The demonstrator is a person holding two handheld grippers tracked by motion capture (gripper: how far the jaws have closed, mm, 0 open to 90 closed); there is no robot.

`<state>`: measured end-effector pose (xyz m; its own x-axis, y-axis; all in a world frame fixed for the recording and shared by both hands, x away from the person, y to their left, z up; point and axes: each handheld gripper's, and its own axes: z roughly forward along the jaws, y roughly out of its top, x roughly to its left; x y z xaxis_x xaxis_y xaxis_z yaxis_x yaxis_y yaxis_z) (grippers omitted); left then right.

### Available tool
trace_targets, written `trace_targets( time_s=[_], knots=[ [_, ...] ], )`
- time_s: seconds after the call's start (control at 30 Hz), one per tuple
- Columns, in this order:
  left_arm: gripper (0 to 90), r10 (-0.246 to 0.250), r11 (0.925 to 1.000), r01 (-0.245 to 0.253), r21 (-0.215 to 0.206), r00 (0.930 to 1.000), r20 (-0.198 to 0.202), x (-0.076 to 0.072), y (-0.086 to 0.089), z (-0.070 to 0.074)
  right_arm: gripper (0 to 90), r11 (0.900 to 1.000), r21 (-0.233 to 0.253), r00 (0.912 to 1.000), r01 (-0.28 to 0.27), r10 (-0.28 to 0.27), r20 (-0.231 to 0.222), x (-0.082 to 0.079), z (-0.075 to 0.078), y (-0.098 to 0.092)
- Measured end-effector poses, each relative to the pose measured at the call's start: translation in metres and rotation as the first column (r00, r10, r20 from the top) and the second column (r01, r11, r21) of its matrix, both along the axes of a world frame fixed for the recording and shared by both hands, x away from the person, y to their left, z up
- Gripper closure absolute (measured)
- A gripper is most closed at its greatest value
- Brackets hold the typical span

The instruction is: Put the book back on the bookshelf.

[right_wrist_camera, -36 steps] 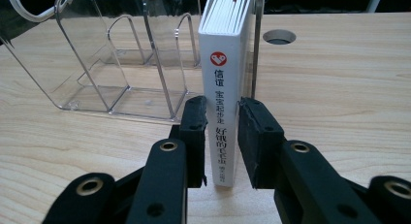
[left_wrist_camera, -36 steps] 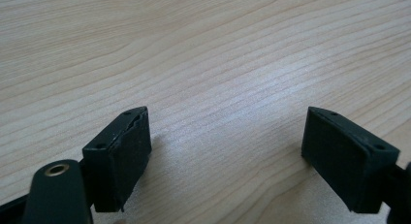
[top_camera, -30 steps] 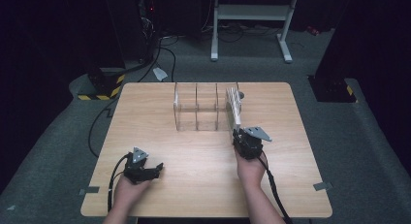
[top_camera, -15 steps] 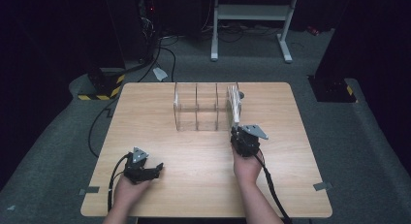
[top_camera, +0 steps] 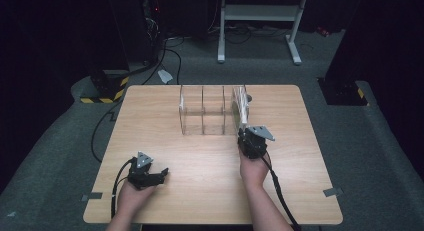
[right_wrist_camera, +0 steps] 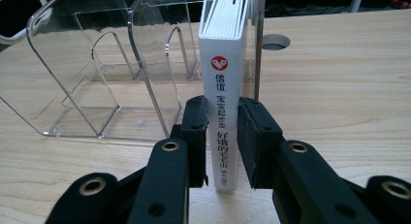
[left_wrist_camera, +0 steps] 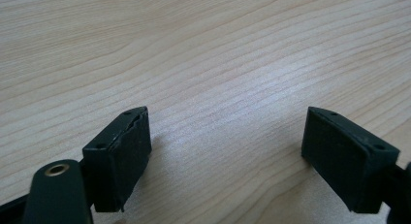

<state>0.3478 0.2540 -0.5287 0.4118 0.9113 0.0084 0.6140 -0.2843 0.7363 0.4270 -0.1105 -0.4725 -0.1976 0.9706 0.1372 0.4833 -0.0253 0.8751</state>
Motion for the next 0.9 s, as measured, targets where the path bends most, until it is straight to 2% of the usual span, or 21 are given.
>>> trace_targets(
  time_s=[0.57,0.9],
  knots=[
    [18.1,0.000,1.0000,0.000,0.000,1.0000,0.001,0.0000,0.0000,-0.0001,72.4,1.000,0.002,1.0000,0.005,-0.005,0.002,0.0032,0.0005,0.0020],
    [18.1,0.000,1.0000,0.000,-0.001,1.0000,0.000,0.0000,-0.0001,0.0000,60.5,1.000,-0.003,0.9998,-0.020,0.020,0.010,0.0008,0.0040,0.0025]
  ],
)
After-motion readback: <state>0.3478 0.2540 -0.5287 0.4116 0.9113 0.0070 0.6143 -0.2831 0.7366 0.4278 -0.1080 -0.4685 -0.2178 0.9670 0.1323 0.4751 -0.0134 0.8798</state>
